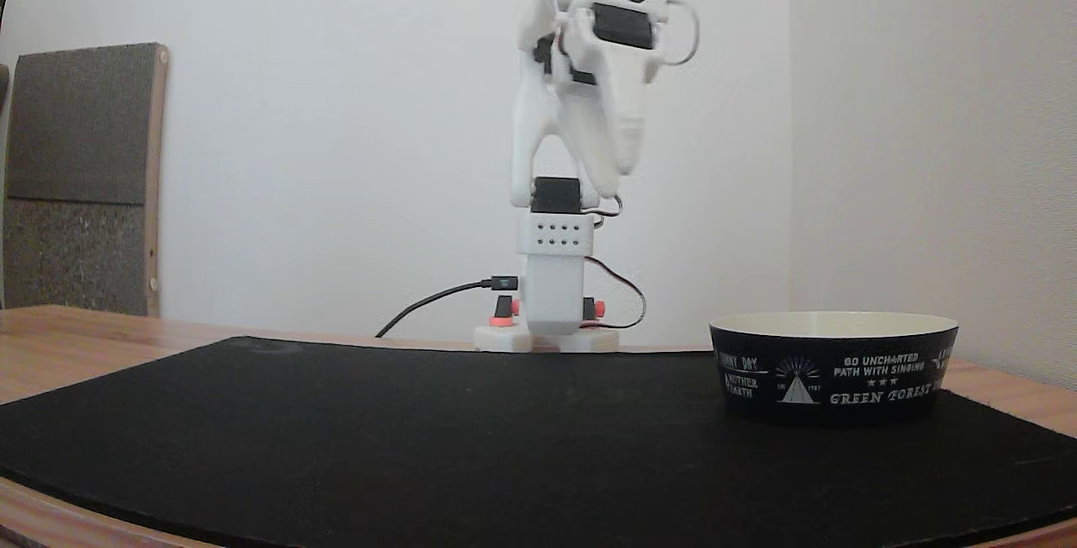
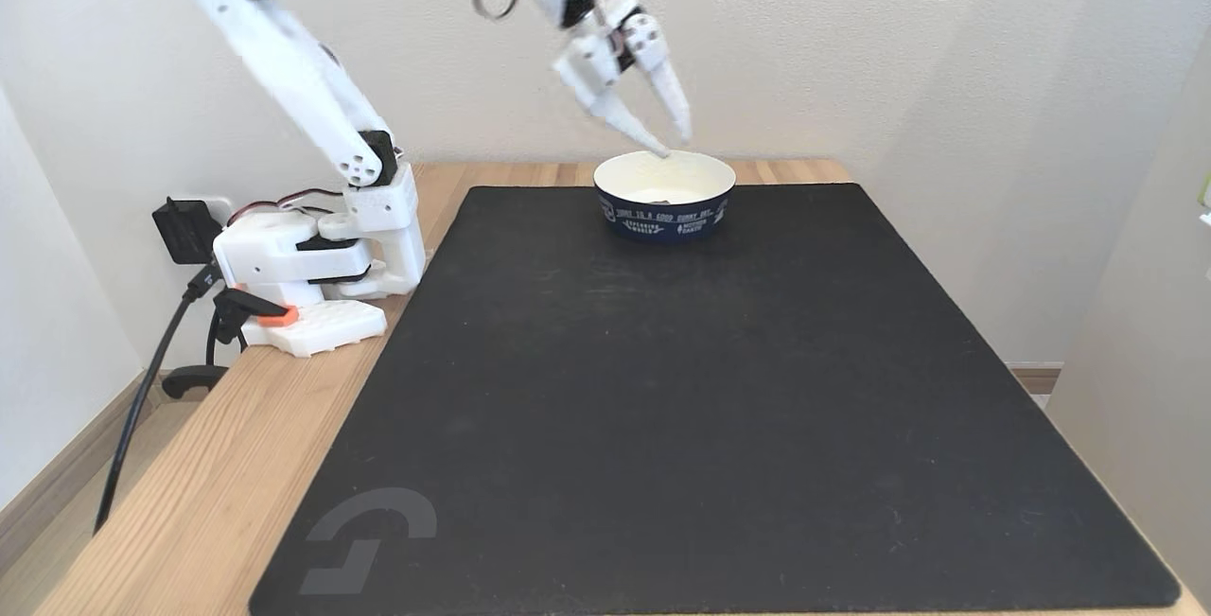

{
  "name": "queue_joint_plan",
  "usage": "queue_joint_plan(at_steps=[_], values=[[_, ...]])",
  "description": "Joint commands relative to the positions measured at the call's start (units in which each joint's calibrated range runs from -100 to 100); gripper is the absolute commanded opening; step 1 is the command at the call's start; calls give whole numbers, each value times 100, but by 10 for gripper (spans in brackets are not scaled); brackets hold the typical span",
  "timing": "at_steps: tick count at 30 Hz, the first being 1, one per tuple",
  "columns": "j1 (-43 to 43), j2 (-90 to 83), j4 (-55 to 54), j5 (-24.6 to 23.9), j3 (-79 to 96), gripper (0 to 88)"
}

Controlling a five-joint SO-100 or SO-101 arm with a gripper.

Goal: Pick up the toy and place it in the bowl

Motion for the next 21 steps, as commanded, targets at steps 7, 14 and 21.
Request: queue_joint_plan(at_steps=[7,14,21], values=[[30,-3676,-1368,-859,4712,37],[55,-6635,-1131,-849,7019,37],[22,-7127,-352,-844,6965,37]])
